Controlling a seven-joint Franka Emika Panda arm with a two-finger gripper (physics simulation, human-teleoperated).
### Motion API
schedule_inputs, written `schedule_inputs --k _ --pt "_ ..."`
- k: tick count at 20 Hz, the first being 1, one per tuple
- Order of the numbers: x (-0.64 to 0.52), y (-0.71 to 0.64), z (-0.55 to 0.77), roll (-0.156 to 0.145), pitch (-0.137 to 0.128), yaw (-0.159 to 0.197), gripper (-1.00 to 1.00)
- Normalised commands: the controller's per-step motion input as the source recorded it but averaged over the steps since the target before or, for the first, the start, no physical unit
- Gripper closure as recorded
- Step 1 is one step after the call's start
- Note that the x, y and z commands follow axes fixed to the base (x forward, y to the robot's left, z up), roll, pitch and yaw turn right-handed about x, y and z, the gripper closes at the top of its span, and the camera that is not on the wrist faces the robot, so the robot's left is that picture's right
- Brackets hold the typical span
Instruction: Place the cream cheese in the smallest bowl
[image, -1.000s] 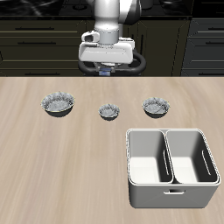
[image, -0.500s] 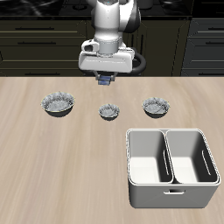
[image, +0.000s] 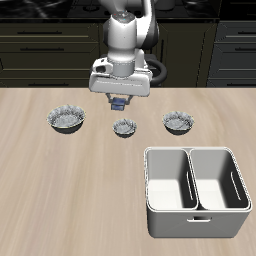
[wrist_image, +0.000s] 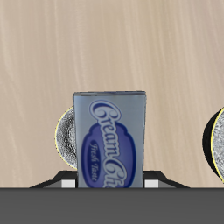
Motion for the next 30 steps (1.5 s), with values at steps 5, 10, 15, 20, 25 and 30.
schedule_inputs --k 5,10,15,20,25,30 --pt "0.1 0.04 -0.14 0.013 0.023 0.01 1.0" --pt "0.23 -0.09 -0.19 -0.003 0.052 0.015 1.0" --pt "0.08 -0.03 -0.18 0.006 0.057 0.007 -1.0" --pt "-0.04 0.07 -0.1 0.026 0.04 -0.002 -1.0" --pt "-0.04 0.02 -0.02 0.004 0.014 -0.002 -1.0" --pt "-0.01 0.02 0.03 0.001 0.007 -0.016 -1.0"
